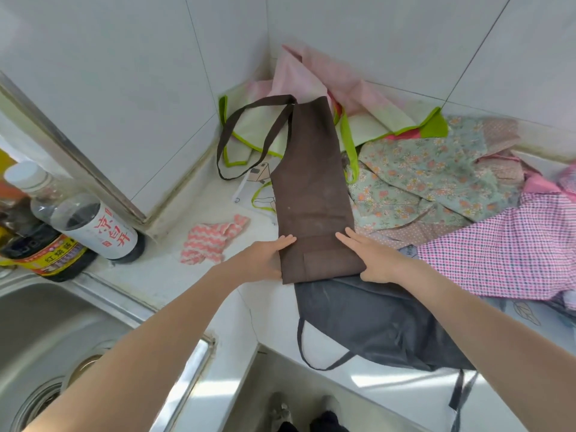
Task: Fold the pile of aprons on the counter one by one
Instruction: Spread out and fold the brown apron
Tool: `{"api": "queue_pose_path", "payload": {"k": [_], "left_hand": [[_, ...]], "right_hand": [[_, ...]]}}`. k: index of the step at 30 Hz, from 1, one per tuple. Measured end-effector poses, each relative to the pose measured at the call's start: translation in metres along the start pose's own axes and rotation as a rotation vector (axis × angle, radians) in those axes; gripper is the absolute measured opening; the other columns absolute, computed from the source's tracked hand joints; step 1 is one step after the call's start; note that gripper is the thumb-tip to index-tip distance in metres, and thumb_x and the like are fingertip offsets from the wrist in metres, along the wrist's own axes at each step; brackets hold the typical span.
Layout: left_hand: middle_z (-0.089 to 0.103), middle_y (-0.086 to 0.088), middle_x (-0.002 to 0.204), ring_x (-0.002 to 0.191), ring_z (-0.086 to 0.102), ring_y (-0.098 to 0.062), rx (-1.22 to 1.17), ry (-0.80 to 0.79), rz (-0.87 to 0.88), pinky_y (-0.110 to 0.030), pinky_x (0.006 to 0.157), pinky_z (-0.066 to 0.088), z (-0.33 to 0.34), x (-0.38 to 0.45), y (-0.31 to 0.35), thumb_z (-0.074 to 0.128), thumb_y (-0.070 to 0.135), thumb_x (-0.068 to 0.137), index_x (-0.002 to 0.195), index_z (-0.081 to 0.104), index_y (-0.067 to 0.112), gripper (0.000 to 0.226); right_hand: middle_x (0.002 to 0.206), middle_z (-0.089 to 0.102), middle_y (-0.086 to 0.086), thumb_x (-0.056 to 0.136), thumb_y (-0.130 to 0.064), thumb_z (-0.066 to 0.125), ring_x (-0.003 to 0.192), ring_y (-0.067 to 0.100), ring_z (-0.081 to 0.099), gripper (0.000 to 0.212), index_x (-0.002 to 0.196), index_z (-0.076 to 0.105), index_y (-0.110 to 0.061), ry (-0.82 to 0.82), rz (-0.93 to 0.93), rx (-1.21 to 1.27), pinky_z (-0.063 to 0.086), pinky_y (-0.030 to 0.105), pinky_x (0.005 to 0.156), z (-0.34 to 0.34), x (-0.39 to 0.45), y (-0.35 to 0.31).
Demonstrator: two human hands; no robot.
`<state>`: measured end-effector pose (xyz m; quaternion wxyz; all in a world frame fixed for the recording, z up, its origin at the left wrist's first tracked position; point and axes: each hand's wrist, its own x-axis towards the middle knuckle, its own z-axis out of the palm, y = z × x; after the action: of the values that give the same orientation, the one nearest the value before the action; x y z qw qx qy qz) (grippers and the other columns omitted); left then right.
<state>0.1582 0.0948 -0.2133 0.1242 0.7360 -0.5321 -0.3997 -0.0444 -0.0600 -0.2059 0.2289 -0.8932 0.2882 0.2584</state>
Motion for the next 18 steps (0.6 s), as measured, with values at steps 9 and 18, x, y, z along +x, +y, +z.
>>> {"api": "queue_pose_path", "payload": {"k": [9, 18], "left_hand": [[0.066, 0.0, 0.105, 0.098, 0.059, -0.012, -0.588, 0.312, -0.17, -0.02, 0.088, 0.042, 0.001, 0.012, -0.002, 0.055, 0.032, 0.094, 0.109, 0.063, 0.019, 0.022], [0.053, -0.003, 0.067, 0.071, 0.051, -0.019, -0.415, 0.445, -0.337, -0.023, 0.061, 0.035, -0.014, 0.048, 0.002, 0.06, 0.034, 0.09, 0.061, 0.049, 0.011, 0.039]], "right_hand": [[0.091, 0.067, 0.0, 0.088, -0.027, 0.065, 0.071, 0.013, 0.067, 0.018, 0.103, 0.061, -0.017, 0.171, 0.057, 0.575, 0.05, 0.019, 0.066, -0.044, 0.025, 0.019], [0.028, 0.046, 0.0, 0.095, -0.043, 0.047, 0.044, 0.016, 0.058, 0.051, 0.055, 0.036, -0.015, 0.276, 0.28, 0.391, 0.039, 0.027, 0.051, -0.054, 0.073, 0.008]]}}
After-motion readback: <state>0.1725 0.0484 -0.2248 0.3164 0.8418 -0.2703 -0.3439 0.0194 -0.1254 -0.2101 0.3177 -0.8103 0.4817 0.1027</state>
